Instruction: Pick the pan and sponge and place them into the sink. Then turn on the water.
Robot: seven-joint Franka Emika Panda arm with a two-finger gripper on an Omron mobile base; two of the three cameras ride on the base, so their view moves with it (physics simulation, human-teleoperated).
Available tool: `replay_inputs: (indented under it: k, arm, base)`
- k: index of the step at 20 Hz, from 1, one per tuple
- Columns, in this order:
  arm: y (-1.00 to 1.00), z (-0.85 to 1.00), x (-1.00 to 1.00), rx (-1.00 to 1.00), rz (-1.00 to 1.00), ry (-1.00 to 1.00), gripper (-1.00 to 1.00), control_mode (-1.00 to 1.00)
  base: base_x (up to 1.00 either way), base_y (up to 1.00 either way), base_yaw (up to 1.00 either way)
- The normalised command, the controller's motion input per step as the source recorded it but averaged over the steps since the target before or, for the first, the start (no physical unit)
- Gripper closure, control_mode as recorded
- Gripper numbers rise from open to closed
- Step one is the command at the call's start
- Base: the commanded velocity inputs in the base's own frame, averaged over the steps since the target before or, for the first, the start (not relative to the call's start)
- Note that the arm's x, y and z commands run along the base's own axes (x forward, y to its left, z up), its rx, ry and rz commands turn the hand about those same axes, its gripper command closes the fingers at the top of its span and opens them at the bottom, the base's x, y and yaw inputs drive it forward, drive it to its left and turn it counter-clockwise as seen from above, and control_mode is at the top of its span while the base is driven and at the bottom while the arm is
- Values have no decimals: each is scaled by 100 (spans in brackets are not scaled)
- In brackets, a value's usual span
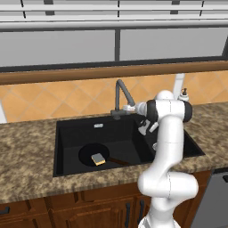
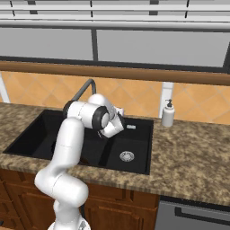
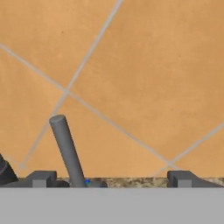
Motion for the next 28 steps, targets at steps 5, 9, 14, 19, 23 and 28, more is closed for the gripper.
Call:
replay_inputs:
  k: [5, 9, 14, 19, 23, 28]
  arm:
    - [0, 0, 14, 0, 5, 0, -100, -100]
    - [0, 0, 21, 0, 1, 0, -100, -100]
    - [0, 0, 16, 0, 1, 0, -100, -100]
    - [0, 0, 10, 0, 1, 0, -100, -100]
    - [-3, 0, 0, 0, 0, 0, -100, -100]
    - [-24, 0, 0, 0, -1, 0, -100, -100]
  base:
    - [0, 0, 0]
    - [0, 0, 0]
    - [0, 0, 0]
    - [0, 0, 0]
    - [0, 0, 0]
    - [0, 0, 0]
